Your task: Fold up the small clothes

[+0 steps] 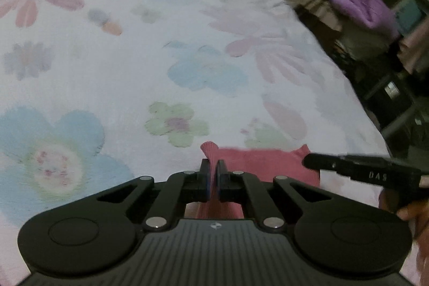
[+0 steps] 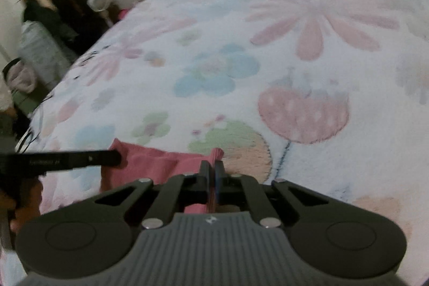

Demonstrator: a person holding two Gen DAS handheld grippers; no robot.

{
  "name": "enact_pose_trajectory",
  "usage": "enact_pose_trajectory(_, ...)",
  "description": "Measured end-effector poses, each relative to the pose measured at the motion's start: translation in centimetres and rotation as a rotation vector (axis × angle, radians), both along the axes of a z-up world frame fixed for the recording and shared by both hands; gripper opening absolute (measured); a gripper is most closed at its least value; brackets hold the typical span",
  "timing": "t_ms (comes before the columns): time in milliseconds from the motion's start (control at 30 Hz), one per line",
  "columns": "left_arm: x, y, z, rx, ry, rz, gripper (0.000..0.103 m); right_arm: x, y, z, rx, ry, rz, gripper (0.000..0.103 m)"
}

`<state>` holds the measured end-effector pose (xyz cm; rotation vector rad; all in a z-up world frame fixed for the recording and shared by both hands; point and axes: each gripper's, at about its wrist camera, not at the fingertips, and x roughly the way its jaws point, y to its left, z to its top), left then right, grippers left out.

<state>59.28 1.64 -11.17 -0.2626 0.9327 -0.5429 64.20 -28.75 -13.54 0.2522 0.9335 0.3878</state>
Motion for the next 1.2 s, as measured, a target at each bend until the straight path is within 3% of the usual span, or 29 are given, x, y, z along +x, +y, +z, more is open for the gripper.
enact_pose_trajectory(133,-3.2,0.1,2.1,0.054,-0.041,-0.084,0.004,-3.0,0.2,2.8,-0.067,-0.062,0.130,0.000)
enact_pose_trajectory(267,-7.0,-0.3,2.3,0.142,-0.059,-0.166,0.004,-7.3,1.3,4.2,-0.163,-0.106,0.270,0.000)
enact_pose_trajectory(433,-11.1,-1.5,-0.4,0.289,-0.020,-0.200,0.005,-12.5,3.5,2.5,-0.289,-0.099,0.365,0.000)
enact_pose_trajectory(567,-13.5,-1.2,-1.9,0.350,0.023,-0.185,0.006,-15.7,4.6,0.2,-0.412,-0.074,0.363,0.000)
enact_pose_trajectory(667,-15.1,-0.2,-1.1,0.355,0.037,-0.180,0.006,-17.6,4.2,0.5,-0.418,-0.051,0.350,0.000)
enact_pose_trajectory(933,-16.7,0.0,3.4,0.353,-0.053,-0.143,0.006,-19.8,4.3,5.0,-0.415,-0.057,0.313,0.000)
enact_pose_trajectory(1067,-15.8,-1.5,2.8,0.333,-0.044,-0.090,0.006,-18.5,5.7,4.7,-0.374,-0.028,0.241,0.000)
enact_pose_trajectory(1200,-15.0,-2.1,0.4,0.311,0.003,-0.070,0.006,-17.4,6.4,3.2,-0.320,0.001,0.206,0.000)
